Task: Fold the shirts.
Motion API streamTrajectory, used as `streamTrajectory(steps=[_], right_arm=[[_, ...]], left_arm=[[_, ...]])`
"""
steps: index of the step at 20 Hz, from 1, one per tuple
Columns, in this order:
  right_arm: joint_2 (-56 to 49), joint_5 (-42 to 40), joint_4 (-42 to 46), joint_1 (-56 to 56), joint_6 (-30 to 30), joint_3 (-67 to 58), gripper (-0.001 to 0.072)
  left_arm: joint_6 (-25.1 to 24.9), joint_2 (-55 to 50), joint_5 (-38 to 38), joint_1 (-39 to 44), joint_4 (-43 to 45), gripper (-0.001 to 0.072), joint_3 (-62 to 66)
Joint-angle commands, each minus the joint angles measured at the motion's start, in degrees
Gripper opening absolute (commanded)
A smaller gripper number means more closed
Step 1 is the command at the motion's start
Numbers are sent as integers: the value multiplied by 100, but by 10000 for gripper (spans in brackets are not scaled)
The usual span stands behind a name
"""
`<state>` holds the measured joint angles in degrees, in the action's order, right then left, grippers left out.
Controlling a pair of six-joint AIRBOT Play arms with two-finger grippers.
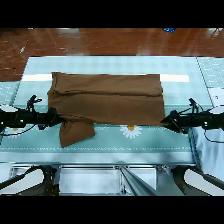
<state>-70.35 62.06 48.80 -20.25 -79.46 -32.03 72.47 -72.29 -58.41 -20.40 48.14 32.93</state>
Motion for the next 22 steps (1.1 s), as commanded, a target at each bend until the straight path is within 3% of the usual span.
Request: streamTrajectory(steps=[1,4,8,12,22], right_arm=[[-387,-968,-1034,330,223,17,397],[-407,-732,-1569,352,1071,-144,17],[-407,243,-1268,358,1316,-804,20],[-431,11,-1257,356,1141,-1617,20],[-2382,-9,-1281,358,789,-4183,20]], left_arm=[[4,4,-39,2,-42,20,7],[-11,7,-166,0,-42,20,7],[-389,68,-590,-7,-212,20,483],[-470,2,-516,2,-699,20,1565],[568,-2907,-686,562,-704,20,5206]])
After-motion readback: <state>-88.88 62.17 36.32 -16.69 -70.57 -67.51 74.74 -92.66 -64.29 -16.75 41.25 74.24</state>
